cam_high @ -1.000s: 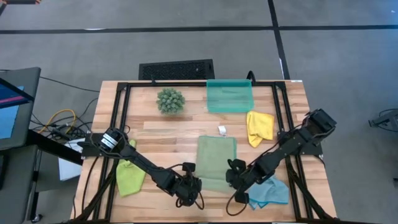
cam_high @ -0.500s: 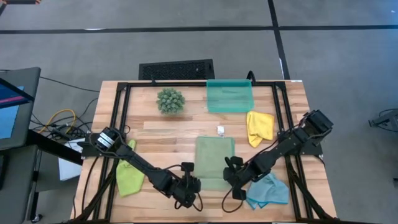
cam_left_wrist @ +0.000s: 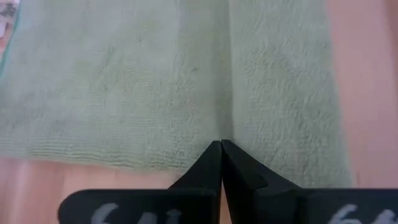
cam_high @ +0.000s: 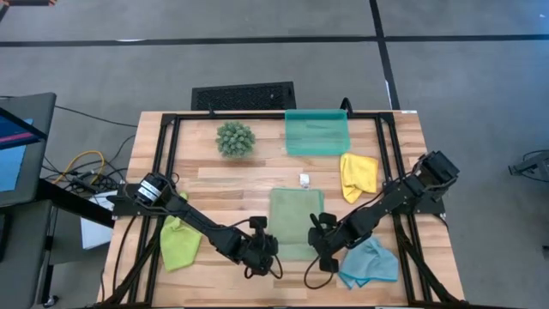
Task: Roll microfiber towels into tight, uniform cylinder then place into a basket
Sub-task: Roll the dark green microfiber cloth
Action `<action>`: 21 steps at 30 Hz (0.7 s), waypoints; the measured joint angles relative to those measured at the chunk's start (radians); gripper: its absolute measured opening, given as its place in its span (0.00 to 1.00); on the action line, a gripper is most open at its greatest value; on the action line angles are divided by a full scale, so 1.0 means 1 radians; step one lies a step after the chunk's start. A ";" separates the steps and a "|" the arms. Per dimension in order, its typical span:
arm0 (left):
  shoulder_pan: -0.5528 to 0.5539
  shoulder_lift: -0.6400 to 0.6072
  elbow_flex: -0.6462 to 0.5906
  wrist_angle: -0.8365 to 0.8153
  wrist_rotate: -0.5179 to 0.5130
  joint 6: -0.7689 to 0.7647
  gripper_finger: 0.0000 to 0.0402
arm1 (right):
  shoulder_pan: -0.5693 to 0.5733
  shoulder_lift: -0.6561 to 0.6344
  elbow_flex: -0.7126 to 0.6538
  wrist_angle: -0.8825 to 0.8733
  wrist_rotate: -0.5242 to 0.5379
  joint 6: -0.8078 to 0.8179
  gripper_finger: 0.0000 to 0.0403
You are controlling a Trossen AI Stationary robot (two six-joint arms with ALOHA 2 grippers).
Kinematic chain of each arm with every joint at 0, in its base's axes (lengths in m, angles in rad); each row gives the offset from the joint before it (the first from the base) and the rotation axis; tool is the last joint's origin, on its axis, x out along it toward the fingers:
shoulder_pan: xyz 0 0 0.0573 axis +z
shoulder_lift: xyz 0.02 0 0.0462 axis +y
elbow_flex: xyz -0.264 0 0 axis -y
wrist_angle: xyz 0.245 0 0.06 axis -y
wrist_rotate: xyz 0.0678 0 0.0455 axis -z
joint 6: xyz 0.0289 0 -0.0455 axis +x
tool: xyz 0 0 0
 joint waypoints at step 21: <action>-0.018 -0.003 0.044 0.013 0.004 0.039 0.00 | 0.038 0.000 0.000 -0.008 -0.001 0.074 0.06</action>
